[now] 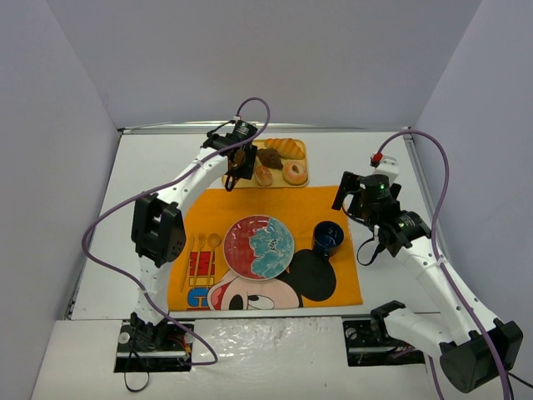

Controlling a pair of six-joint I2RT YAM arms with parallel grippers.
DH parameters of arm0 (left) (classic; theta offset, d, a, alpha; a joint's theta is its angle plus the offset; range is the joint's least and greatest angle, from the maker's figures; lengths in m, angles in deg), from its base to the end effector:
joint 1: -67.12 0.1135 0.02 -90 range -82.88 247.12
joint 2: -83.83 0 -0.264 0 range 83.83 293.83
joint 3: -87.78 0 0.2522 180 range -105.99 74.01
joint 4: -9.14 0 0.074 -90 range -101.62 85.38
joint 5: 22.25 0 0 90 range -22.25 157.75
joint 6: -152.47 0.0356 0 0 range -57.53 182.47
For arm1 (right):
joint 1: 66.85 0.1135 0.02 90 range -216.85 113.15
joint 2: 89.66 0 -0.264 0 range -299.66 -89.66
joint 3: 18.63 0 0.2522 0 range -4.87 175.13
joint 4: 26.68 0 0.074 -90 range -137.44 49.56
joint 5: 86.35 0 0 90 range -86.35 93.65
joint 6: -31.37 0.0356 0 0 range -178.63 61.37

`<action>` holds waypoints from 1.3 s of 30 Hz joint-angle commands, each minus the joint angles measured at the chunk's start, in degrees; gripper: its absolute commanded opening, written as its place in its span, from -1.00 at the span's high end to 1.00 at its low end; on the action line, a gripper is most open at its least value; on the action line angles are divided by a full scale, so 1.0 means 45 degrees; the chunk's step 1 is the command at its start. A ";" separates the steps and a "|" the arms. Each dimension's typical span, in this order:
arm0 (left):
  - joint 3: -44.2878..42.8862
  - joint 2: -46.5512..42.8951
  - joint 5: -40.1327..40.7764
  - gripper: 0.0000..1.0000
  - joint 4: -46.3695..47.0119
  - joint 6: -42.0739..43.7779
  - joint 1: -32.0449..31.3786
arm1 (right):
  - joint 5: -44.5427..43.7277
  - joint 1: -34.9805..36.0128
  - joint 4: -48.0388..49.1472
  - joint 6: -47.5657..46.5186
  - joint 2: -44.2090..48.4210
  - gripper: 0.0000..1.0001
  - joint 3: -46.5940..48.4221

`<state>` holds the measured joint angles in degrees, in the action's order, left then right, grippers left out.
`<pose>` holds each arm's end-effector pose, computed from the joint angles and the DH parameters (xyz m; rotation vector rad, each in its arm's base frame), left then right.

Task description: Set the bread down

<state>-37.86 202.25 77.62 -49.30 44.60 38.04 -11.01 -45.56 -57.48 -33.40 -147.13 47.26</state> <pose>0.4086 -0.2203 0.2924 0.1653 2.4467 -0.1495 0.2155 0.0743 0.3317 0.2351 1.9446 0.2855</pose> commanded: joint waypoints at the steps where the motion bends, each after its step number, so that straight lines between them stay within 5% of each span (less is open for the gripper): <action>1: -0.0647 -0.0242 0.0032 0.02 0.0474 0.0280 0.0115 | -0.0121 -0.0101 0.0349 -0.0157 0.0251 -1.00 -0.0004; 20: 0.0187 -0.0588 0.0147 0.49 0.0472 0.0163 0.0095 | -0.0083 -0.0120 0.0349 -0.0041 0.0211 -1.00 -0.0098; 24: 0.0195 -0.0671 0.0248 0.67 0.0417 0.0163 0.0115 | -0.0064 -0.0140 0.0349 -0.0022 0.0195 -1.00 -0.0118; 27: 0.0138 -0.0755 0.0478 0.99 0.0289 0.0143 0.0095 | -0.0044 -0.0137 0.0365 -0.0002 0.0197 -1.00 -0.0103; 39: 0.0203 -0.2001 0.1186 1.00 0.0339 0.0221 0.0109 | -0.0005 -0.0140 0.0427 -0.0002 0.0057 -1.00 -0.0042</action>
<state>-35.03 200.61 79.99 -48.87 45.48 38.04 -10.92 -45.83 -57.57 -33.33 -147.13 46.66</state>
